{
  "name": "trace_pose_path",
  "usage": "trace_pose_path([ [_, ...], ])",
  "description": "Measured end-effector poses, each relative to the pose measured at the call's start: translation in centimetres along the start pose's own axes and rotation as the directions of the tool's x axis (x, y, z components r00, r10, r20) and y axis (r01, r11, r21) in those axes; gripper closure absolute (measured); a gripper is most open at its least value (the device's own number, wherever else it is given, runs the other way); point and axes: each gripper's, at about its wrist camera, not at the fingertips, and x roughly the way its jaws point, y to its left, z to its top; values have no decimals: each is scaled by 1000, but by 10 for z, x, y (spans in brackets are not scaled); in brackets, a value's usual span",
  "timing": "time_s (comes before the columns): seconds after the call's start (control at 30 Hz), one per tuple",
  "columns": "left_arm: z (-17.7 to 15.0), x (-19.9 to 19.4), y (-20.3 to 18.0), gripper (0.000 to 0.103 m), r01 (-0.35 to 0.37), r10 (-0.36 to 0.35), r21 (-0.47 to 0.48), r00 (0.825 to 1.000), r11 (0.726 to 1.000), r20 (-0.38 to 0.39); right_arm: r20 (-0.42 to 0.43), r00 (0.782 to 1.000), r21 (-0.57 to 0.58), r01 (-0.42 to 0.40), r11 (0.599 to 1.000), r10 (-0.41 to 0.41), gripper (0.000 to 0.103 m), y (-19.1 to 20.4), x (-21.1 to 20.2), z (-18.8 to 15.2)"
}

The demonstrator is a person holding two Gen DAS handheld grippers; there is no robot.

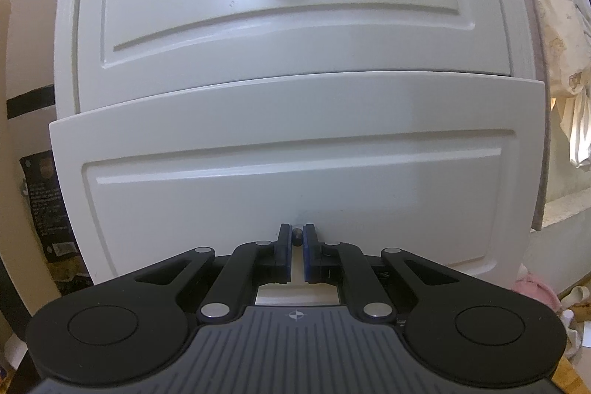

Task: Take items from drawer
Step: 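Push the lower drawer front shut with the closed left gripper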

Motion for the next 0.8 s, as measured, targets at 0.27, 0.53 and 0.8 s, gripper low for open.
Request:
trace_pose_path([
  [0.27,4,15,-3,99,-13,13,10,1000,1000,4,-16,1000,-17,-6,1000,6,0,2,10,-2],
  [0.53,6,18,-5,98,-19,19,1,1000,1000,-10,-25,1000,-8,-14,1000,14,0,2,15,-2],
  [0.8,9,8,4,35,-39,40,-56,999,998,18,-30,1000,-22,-3,1000,3,0,5,13,-1],
])
